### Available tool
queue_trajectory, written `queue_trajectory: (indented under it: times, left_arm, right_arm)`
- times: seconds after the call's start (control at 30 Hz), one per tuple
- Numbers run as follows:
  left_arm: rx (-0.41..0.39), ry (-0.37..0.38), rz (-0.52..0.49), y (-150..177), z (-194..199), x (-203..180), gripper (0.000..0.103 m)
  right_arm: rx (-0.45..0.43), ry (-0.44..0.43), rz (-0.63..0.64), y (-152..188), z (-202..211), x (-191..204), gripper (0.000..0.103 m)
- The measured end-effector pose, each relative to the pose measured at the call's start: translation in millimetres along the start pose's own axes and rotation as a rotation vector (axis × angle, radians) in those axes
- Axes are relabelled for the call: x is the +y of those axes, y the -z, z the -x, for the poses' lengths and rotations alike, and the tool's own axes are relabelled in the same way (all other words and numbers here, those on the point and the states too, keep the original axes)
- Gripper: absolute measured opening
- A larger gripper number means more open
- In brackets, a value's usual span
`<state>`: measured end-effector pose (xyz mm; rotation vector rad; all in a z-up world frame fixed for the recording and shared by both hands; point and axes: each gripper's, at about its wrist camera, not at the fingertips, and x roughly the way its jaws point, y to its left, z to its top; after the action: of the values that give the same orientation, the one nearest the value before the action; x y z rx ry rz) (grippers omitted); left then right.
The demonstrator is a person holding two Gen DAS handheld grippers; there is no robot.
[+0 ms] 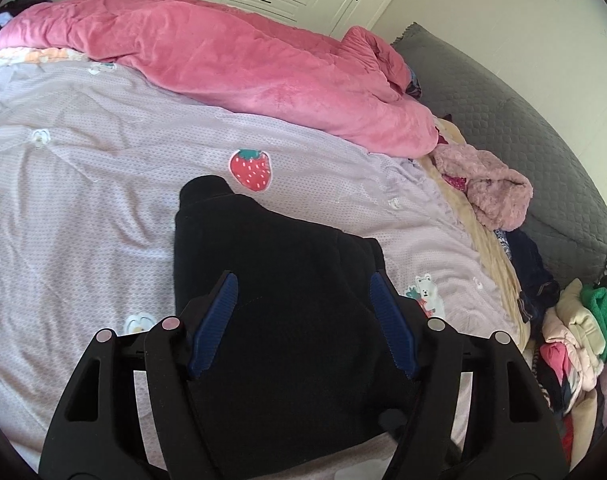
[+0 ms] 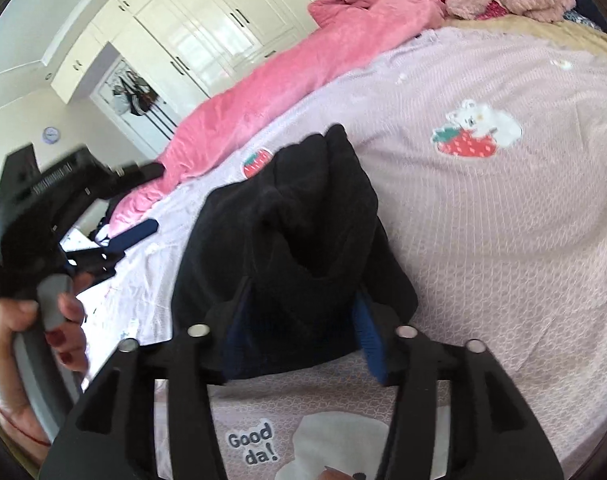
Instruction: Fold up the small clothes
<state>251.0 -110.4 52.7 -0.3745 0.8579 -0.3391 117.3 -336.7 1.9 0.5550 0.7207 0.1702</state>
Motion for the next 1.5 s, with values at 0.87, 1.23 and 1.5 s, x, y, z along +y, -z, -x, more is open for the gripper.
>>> queue_trajectory:
  times: [0.87, 1.23, 1.5]
  left_arm:
    - [0.011, -0.096, -0.108, 51.9, 29.6, 49.5, 0.070]
    - [0.100, -0.046, -0.063, 73.4, -3.4, 52.8, 0.070]
    - [0.112, -0.039, -0.067, 76.8, -14.2, 52.1, 0.070]
  right_arm:
    - [-0.098, 0.128, 0.112, -34.3, 21.9, -3.3, 0.064]
    - [0.084, 0.096, 0.146, -92.9, -47.4, 10.5, 0.064]
    - [0.160, 0.043, 0.189, -85.7, -96.2, 10.4, 0.055]
